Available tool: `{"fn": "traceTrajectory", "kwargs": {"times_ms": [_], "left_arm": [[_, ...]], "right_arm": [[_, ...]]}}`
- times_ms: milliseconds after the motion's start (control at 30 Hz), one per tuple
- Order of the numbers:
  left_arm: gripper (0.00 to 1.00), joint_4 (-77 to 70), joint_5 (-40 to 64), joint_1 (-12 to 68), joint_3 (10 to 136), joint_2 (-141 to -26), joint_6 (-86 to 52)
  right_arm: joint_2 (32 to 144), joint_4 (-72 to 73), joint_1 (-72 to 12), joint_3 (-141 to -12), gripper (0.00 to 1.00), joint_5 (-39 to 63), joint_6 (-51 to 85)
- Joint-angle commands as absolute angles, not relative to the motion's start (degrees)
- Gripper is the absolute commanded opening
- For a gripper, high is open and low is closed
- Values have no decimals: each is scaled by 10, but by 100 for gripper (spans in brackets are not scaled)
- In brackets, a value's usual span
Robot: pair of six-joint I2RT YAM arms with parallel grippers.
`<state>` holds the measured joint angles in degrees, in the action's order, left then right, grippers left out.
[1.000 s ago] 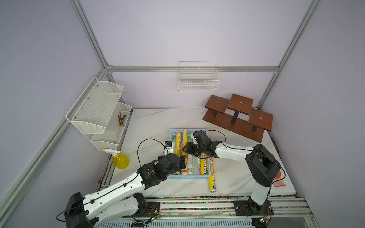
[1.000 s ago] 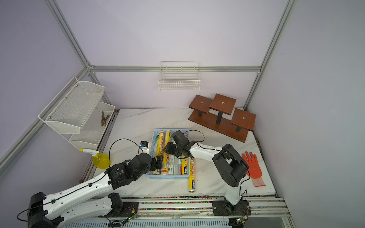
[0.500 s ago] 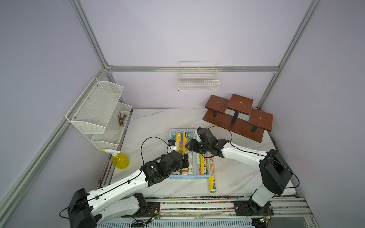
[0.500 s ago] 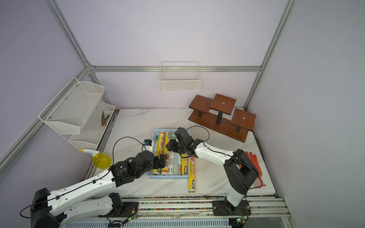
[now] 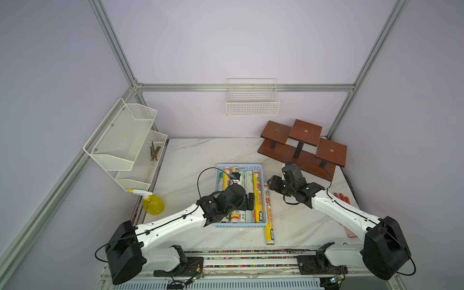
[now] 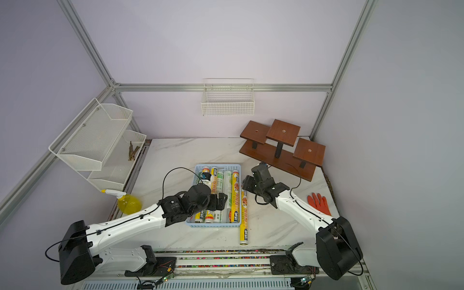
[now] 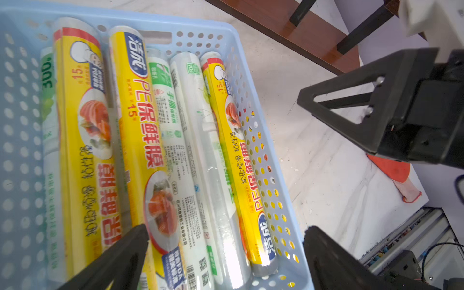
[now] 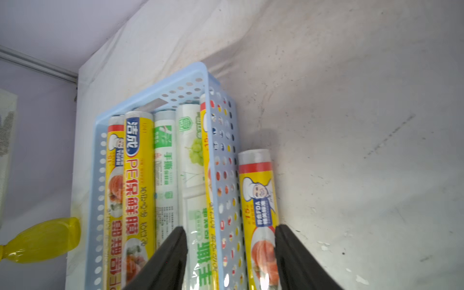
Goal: Put the plastic wrap into the basket
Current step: Pick up the plastic wrap from the center of the board.
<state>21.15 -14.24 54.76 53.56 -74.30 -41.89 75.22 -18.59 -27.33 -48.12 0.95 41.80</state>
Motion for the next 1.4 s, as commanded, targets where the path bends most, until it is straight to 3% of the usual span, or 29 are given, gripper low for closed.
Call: {"fn": "traceTrajectory", "kwargs": {"times_ms": [0, 467, 933, 1100, 1367], "left_arm": [[100, 181, -116, 556, 566, -767, -401], [100, 160, -96, 573, 629, -875, -396], [100, 141, -110, 574, 621, -880, -406], [100, 140, -111, 575, 616, -877, -406], [100, 139, -116, 574, 617, -877, -406]], "right_arm": [[738, -214, -258, -465, 60, 14, 384], [781, -256, -245, -431, 59, 139, 306], [806, -193, -248, -383, 60, 232, 285], [831, -200, -248, -390, 60, 210, 285], [818, -291, -248, -414, 59, 29, 303]]}}
